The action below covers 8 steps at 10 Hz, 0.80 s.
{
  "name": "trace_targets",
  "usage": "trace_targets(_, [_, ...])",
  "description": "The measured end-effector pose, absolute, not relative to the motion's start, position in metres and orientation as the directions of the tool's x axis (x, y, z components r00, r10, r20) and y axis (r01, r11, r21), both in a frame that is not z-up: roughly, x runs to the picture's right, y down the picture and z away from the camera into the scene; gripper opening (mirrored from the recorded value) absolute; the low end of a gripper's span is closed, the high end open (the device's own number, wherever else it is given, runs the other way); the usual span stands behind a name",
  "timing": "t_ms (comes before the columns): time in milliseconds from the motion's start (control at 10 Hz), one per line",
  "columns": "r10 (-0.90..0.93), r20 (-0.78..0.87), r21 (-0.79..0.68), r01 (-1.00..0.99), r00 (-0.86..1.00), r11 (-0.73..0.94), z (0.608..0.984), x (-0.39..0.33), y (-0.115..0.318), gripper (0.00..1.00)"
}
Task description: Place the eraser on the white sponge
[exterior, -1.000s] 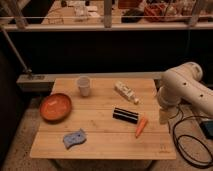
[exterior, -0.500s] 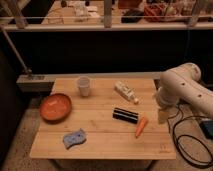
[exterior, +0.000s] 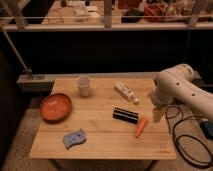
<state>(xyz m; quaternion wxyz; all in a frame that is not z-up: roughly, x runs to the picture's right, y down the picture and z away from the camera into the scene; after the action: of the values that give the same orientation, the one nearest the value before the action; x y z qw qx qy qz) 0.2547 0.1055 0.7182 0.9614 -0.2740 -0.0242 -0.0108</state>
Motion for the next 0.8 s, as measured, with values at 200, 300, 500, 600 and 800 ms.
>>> trace_targets(200, [-0.016,0.075,-0.520,0.052,0.997,0.853,0.727,0.247,0.105,0.80])
trace_targets(300, [-0.021,0.086,-0.515,0.062,0.996,0.855,0.731,0.246,0.106,0.80])
trace_targets(500, [-0.028,0.106,-0.509,0.079,0.994,0.857,0.739,0.241,0.107,0.80])
trace_targets(600, [-0.029,0.113,-0.508,0.083,0.993,0.857,0.742,0.239,0.108,0.80])
trace_targets(800, [-0.042,0.131,-0.498,0.103,0.991,0.861,0.751,0.234,0.111,0.80])
